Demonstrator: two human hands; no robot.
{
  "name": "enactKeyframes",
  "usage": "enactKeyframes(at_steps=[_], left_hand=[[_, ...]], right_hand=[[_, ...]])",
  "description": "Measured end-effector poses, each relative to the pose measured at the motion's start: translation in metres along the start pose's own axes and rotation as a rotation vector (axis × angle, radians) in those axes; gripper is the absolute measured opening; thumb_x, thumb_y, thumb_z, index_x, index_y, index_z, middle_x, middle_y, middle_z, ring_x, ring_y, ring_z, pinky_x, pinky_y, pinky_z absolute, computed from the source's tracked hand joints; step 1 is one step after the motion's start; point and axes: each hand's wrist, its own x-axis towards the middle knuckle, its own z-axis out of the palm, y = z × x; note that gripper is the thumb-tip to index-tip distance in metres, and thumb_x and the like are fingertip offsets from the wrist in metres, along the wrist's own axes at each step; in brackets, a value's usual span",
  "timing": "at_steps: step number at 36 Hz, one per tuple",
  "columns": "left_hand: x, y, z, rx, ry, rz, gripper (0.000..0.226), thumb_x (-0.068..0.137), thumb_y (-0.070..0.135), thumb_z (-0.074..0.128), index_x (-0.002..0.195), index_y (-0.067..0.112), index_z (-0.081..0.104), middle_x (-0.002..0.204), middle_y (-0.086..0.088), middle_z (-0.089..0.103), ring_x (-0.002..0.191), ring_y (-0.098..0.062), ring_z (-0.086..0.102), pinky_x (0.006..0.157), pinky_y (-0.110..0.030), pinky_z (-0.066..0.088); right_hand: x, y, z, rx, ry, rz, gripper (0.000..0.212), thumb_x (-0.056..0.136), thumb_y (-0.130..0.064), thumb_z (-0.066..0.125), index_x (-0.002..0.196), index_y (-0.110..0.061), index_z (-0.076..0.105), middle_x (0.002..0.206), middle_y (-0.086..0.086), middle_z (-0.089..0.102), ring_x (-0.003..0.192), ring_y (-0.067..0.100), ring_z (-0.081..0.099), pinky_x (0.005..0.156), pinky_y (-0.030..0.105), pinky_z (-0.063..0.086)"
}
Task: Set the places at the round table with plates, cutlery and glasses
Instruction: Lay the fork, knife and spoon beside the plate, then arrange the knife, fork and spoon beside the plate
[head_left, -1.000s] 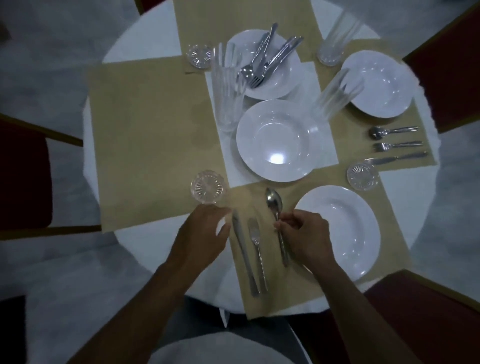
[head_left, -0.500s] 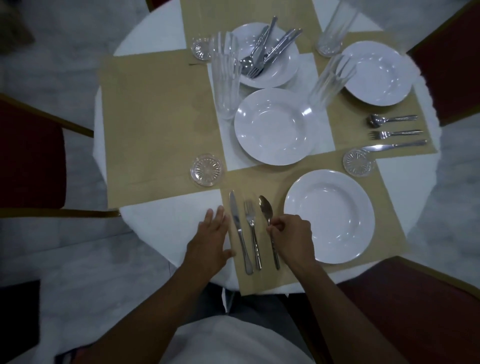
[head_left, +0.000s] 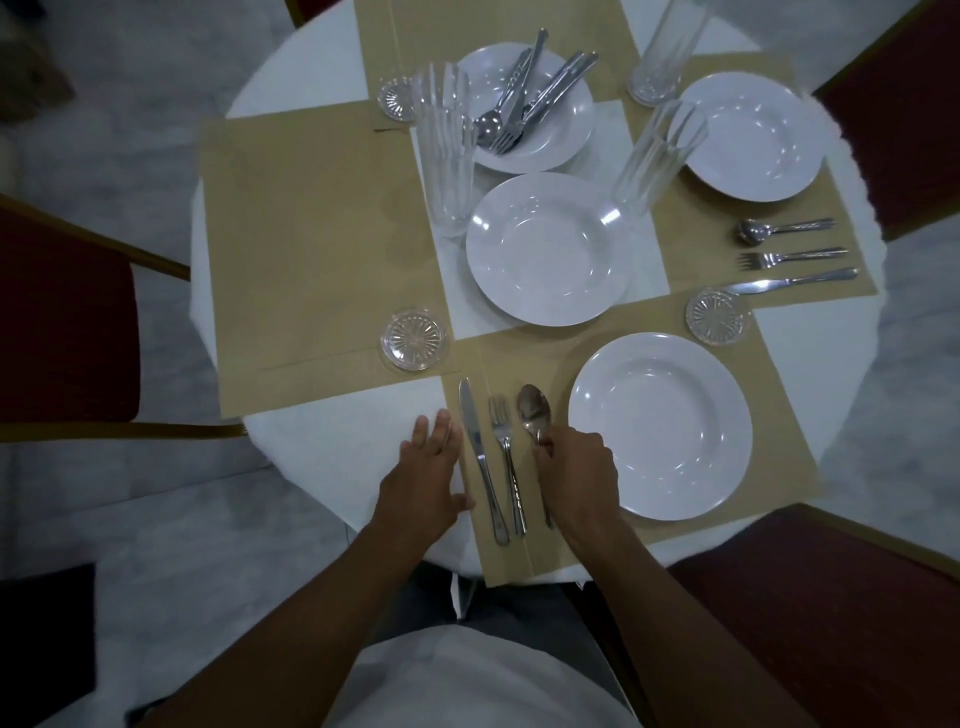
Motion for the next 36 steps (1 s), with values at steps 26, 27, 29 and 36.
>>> enactKeyframes(at_steps=[26,27,29,36], left_hand=[[0.026,0.025,-0.067,-0.084,0.17,0.109,0.021,0.095,0.025,0.051,0.1,0.023,0.071,0.096,0.002,0.072,0.085,-0.017,0.068,0.074,-0.03,0.055],[0.032,0.03,-0.07,-0.088,0.17,0.148,0.022,0.095,0.022,0.049,0.1,0.021,0.07,0.096,0.001,0.071,0.087,-0.019,0.068,0.075,-0.031,0.054],[0.044,0.039,-0.076,-0.091,0.159,0.217,0.025,0.095,0.019,0.05,0.111,0.022,0.069,0.109,-0.001,0.07,0.102,-0.021,0.065,0.084,-0.033,0.053],[0.094,0.054,-0.097,0.161,0.08,0.32,0.029,0.097,0.016,0.048,0.121,0.02,0.064,0.128,-0.004,0.061,0.118,-0.023,0.059,0.094,-0.037,0.049]], right_hand=[[0.003,0.011,-0.025,0.26,0.234,-0.173,0.037,0.103,-0.038,0.053,0.072,-0.021,0.064,0.061,-0.009,0.058,0.052,0.003,0.051,0.054,0.015,0.032],[0.005,0.014,-0.028,0.295,0.251,-0.184,0.033,0.101,-0.036,0.056,0.075,-0.021,0.067,0.064,-0.007,0.063,0.055,0.004,0.055,0.056,0.019,0.039],[0.01,0.021,-0.034,0.351,0.271,-0.201,0.018,0.099,-0.027,0.062,0.092,-0.017,0.076,0.079,-0.005,0.074,0.066,0.007,0.065,0.07,0.026,0.053],[0.03,0.04,-0.05,0.475,0.275,-0.212,0.026,0.094,-0.017,0.067,0.12,-0.021,0.07,0.067,-0.012,0.067,0.077,0.003,0.065,0.067,0.0,0.04]])
